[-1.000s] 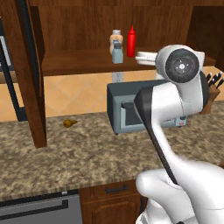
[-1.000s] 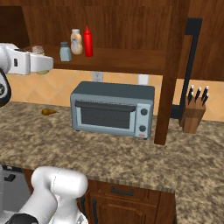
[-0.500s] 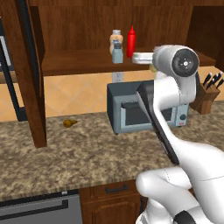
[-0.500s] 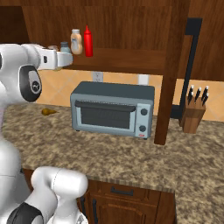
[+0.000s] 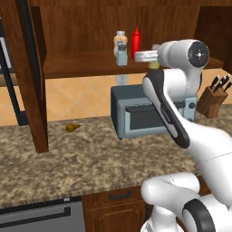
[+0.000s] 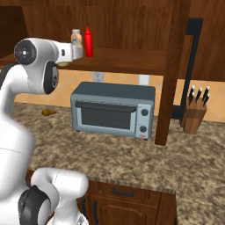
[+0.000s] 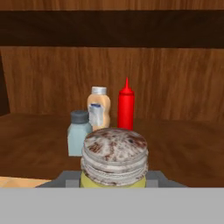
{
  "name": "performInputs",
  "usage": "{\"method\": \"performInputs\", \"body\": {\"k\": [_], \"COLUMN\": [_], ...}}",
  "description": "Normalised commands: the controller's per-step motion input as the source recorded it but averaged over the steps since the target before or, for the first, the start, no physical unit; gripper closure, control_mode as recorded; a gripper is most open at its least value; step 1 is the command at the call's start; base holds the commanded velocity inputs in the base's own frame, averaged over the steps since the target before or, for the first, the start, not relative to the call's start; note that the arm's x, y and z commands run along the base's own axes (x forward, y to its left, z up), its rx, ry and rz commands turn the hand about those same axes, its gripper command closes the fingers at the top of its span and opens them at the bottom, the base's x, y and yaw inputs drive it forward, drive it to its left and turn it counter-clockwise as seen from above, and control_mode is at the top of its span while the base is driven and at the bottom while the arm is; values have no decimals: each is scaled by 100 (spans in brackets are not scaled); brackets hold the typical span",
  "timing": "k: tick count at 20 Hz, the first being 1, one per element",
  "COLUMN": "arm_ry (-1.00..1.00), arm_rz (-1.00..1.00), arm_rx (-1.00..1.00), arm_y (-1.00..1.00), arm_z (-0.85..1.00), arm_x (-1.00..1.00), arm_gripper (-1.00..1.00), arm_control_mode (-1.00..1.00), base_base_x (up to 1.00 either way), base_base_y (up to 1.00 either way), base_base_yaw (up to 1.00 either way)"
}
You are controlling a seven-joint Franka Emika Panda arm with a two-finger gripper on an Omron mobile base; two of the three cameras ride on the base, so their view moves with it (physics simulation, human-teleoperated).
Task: Put the shaker and condiment bottle from the counter next to their counterparts in the cabinet.
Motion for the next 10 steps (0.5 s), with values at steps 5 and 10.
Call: {"method": "performInputs", "body": {"k": [5,10], "arm_ry": [0,0], "arm_rz": [6,0], "arm_rx": [0,0], "arm_y": [0,5], "arm_z": [-2,0], "arm_x": [16,20], "arm_gripper": [100,100], "arm_control_mode": [-100,-100], "base_base_x": [0,0], "base_base_y": [0,0], "base_base_yaw": [0,0]}}
